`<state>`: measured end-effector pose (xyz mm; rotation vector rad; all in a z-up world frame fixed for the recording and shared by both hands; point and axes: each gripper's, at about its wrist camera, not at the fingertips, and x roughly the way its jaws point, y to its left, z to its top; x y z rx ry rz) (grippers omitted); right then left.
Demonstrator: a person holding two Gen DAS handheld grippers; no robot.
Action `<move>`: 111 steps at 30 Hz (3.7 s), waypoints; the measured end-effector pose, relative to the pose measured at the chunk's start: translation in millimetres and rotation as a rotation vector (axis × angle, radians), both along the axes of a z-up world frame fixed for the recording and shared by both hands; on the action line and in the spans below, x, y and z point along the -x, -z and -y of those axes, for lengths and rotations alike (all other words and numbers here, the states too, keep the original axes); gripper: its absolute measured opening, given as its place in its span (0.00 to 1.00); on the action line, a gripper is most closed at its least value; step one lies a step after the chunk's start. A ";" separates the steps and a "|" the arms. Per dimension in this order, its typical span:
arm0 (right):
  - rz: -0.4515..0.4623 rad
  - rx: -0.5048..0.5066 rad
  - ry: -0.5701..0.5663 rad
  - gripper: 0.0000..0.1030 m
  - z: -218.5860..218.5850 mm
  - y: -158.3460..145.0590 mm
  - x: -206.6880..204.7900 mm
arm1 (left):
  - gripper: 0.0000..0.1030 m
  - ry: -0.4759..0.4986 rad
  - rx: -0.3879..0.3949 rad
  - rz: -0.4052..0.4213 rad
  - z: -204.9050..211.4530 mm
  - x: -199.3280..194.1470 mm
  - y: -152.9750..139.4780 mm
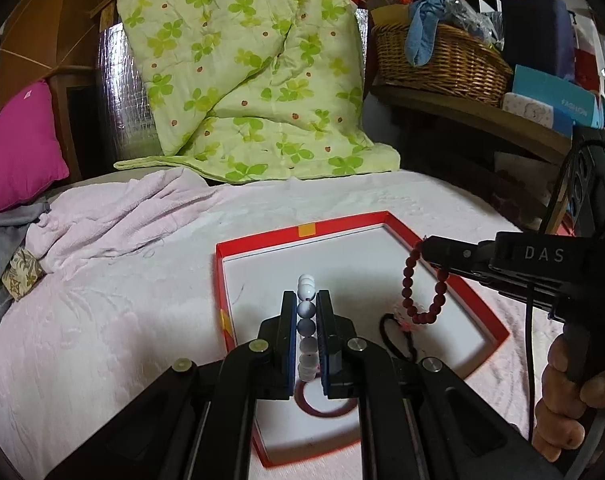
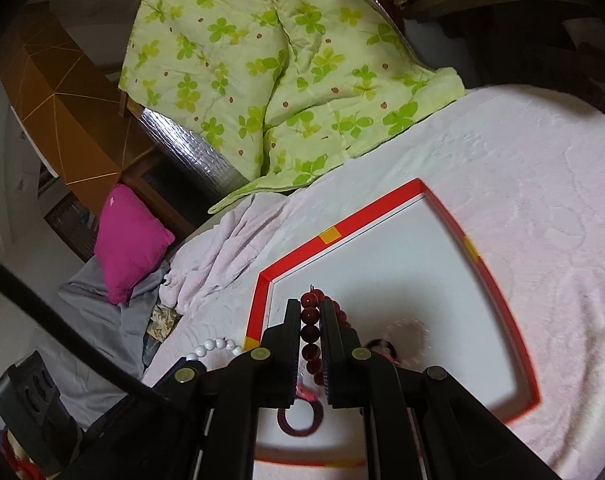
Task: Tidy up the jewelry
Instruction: 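Carry the white bracelet over the tray with the left tool while the right tool carries the red bracelet, then lower both bracelets into the tray and open both tools, then move both tools back from the tray toward the purple bracelet and silver bangle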
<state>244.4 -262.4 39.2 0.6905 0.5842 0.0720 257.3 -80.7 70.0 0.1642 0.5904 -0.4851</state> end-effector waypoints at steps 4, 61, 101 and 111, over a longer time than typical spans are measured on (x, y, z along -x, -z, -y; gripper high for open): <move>-0.013 -0.013 -0.002 0.10 -2.7 4.5 -16.9 | 0.10 -0.002 -0.021 -0.006 4.2 -15.9 5.0; -0.096 0.008 0.068 0.42 22.4 -24.3 47.3 | 0.60 -0.198 -0.141 -0.007 -3.3 50.4 -24.4; -0.348 -0.010 -0.061 0.48 30.2 47.5 138.8 | 0.60 -0.198 -0.276 -0.160 -37.7 96.3 51.1; -0.389 -0.008 -0.096 0.52 29.9 56.6 134.4 | 0.60 -0.183 -0.278 -0.167 -34.3 94.9 52.1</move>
